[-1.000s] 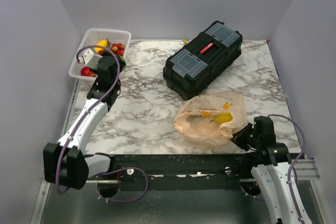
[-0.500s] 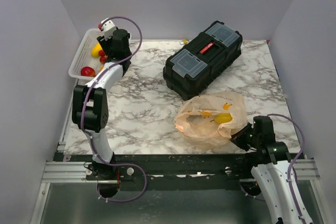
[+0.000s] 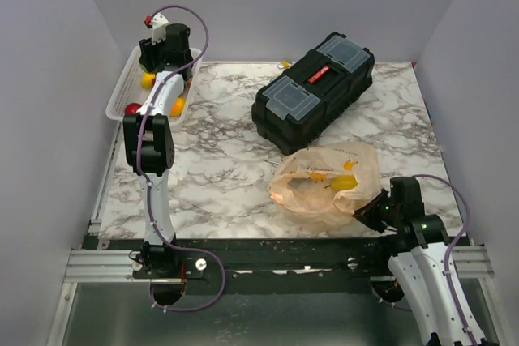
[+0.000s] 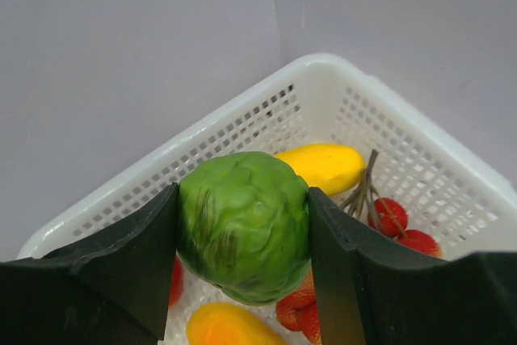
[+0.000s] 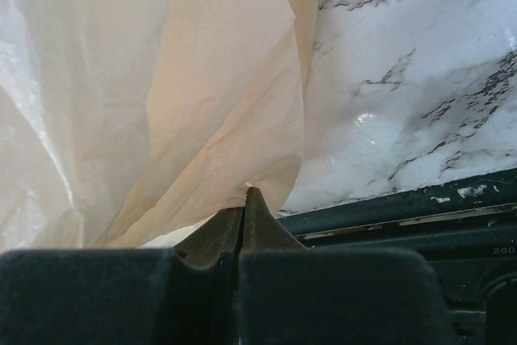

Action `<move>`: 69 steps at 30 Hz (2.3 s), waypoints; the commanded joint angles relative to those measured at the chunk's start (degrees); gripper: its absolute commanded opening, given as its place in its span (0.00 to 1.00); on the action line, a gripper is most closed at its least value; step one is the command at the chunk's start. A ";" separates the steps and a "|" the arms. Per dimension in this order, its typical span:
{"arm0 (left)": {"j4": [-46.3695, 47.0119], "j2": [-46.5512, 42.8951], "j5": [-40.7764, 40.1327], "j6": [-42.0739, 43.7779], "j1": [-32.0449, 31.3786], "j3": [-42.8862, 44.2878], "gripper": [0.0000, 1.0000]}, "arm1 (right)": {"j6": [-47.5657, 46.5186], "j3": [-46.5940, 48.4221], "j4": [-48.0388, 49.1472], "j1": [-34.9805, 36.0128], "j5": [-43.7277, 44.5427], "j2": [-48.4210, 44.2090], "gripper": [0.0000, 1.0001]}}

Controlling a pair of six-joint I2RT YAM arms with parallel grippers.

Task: Take the fake fruits out of the plastic bag
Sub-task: Place the fake fruit in the bin, then take out the fake fruit from the plastic bag.

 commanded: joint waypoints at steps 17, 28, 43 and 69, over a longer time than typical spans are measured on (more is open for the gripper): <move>-24.39 4.77 8.31 -16.37 7.97 11.42 0.27 | 0.85 1.61 -1.64 0.15 1.06 0.98 0.01; -24.25 6.42 11.70 -15.94 8.76 14.51 0.54 | 1.11 1.57 -1.75 0.17 1.29 0.76 0.01; -24.54 4.30 15.41 -17.41 9.14 12.69 0.87 | 1.09 1.86 -1.87 0.15 1.19 0.18 0.01; -10.14 -48.54 62.03 -35.69 -17.63 -43.01 0.86 | -2.45 11.83 -3.72 0.11 0.01 -5.40 0.01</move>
